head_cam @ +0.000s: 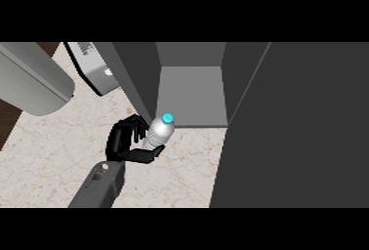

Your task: Pick up the bottled water, place it into the cabinet and close the cabinet

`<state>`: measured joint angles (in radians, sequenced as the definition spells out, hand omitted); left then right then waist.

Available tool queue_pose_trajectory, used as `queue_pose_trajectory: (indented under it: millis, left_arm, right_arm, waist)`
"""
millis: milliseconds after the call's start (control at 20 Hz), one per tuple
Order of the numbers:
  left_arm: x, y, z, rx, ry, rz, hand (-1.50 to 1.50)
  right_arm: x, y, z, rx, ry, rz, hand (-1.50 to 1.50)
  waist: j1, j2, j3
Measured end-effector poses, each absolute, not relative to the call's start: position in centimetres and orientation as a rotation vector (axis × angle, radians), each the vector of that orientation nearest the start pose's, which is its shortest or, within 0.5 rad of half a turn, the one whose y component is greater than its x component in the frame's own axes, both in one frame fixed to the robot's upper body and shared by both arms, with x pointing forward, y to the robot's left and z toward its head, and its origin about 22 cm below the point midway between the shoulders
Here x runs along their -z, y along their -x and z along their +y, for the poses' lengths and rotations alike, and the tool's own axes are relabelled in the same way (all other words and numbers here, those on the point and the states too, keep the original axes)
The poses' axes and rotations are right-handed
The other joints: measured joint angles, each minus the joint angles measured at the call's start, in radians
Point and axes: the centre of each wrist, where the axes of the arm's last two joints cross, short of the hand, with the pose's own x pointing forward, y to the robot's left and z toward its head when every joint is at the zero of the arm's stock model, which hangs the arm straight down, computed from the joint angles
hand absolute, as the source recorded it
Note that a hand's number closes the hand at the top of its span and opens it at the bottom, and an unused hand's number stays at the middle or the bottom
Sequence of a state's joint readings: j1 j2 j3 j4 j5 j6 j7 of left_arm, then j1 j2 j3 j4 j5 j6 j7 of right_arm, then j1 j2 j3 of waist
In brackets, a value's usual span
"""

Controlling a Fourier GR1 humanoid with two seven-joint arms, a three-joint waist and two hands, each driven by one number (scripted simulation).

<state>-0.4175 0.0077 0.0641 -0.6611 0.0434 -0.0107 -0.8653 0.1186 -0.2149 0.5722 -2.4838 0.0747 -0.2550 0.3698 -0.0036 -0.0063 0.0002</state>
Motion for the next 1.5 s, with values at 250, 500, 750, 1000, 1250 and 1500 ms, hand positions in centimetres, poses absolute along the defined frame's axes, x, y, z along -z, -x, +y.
queue_pose_trajectory:
  millis: [250, 500, 750, 1000, 1250, 1500]
  left_arm:
    - [8.5, -30.7, 17.6, -0.018, 0.167, -1.865, 1.50]
    - [5.1, -31.2, 14.9, -0.034, 0.203, -1.856, 1.50]
    - [2.7, -31.8, 12.8, -0.050, 0.205, -1.846, 1.50]
    - [-0.1, -32.8, 10.1, -0.019, 0.166, -1.855, 1.50]
    - [-2.1, -35.0, 8.6, -0.004, 0.123, -1.836, 1.50]
    - [-2.8, -36.5, 7.5, -0.041, 0.086, -1.784, 1.50]
  right_arm:
    - [-17.0, -12.0, -16.8, -0.214, -0.274, -1.927, -1.50]
    - [-16.5, -11.7, -16.8, -0.205, -0.268, -1.925, -1.50]
    - [-16.2, -11.2, -16.5, -0.198, -0.287, -1.920, -1.50]
    - [-15.7, -10.9, -17.1, -0.207, -0.268, -1.924, -1.50]
    - [-15.6, -10.7, -17.4, -0.210, -0.258, -1.930, -1.50]
    - [-15.5, -10.9, -18.0, -0.221, -0.233, -1.936, -1.50]
  waist:
    - [-0.003, 0.001, -0.001]
    - [-0.003, 0.001, 0.000]
    - [-0.007, 0.003, -0.001]
    - [-0.012, 0.004, 0.000]
    - [-0.018, 0.005, 0.000]
    - [-0.024, 0.008, 0.000]
